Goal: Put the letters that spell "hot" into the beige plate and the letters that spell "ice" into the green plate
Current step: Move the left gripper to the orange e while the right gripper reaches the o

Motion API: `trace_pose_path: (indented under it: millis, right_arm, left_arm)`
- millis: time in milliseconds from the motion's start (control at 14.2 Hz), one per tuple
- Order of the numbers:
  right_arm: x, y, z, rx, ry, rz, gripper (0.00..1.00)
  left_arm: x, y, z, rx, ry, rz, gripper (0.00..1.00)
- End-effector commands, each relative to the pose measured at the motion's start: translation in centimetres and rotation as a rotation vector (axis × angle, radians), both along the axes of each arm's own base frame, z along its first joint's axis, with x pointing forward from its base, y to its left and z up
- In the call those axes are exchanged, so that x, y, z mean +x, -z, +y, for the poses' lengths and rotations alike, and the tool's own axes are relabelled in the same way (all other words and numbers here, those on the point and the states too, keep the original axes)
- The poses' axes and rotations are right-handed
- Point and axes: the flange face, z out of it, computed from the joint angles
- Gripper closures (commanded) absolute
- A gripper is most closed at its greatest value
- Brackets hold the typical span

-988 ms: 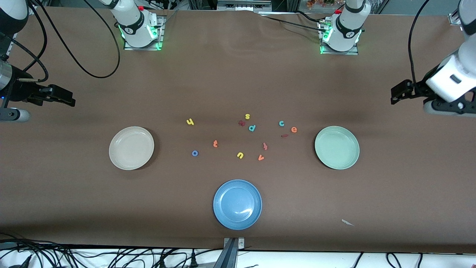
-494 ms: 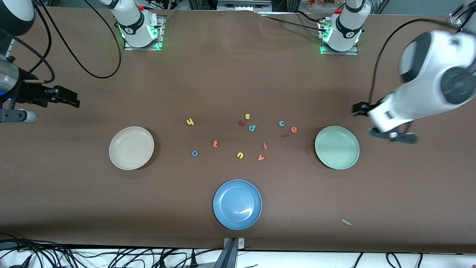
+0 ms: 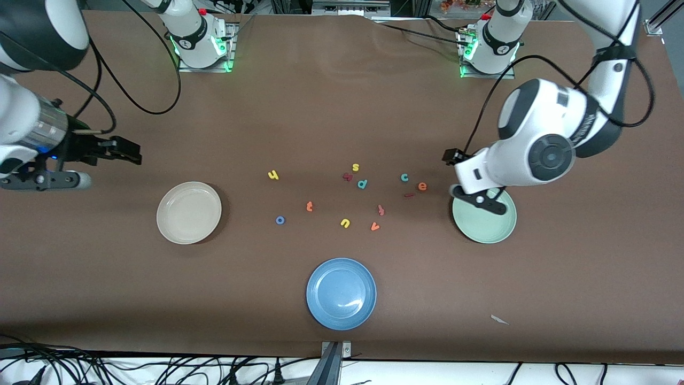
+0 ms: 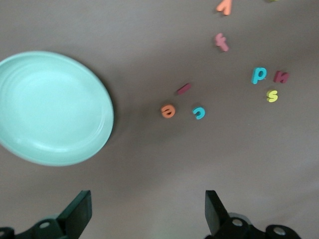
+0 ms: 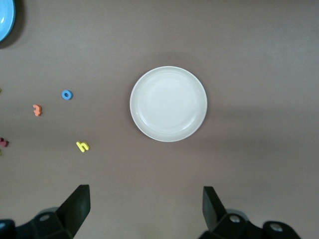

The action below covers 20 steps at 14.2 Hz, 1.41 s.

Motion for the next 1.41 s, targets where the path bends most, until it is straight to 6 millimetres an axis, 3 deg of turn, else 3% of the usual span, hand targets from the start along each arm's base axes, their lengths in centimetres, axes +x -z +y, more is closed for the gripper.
trace_pose_path:
  millis: [0,141,353,565,776,1200,1341]
  right_arm:
    - [-0.4,1.8,2.6,0.008,0.036,-0.006,0.00]
    - [-0.6,3.5,3.3,0.006,0.033,0.000,0.00]
    - [-1.5,5.8,6.1,0.006,0.059,0.015,0.00]
    - [-2.5,9.3,9.1,0.013,0.082,-0.014,0.00]
    - [-3.0,13.0,11.3,0.031,0.091,-0.069,0.00]
    - [-3.0,21.1,18.3,0.041,0.137,-0.164,0.00]
    - [-3.0,23.8,20.1,0.024,0.159,-0.200,0.00]
  left_arm:
    - [0.7,3.4,-0.7,-0.065,0.128,-0.012,0.00]
    - [0.4,7.0,-1.6,-0.085,0.227,-0.020,0.00]
    - [-0.9,10.4,-3.4,-0.040,0.341,-0.096,0.00]
    - [-1.6,12.1,-3.3,-0.067,0.465,-0.136,0.00]
    - [-1.7,12.5,-2.8,-0.089,0.565,-0.144,0.00]
    - [-5.0,17.6,-4.0,-0.097,0.622,-0.211,0.00]
    - [-5.9,18.4,-4.2,-0.097,0.630,-0.217,0.02]
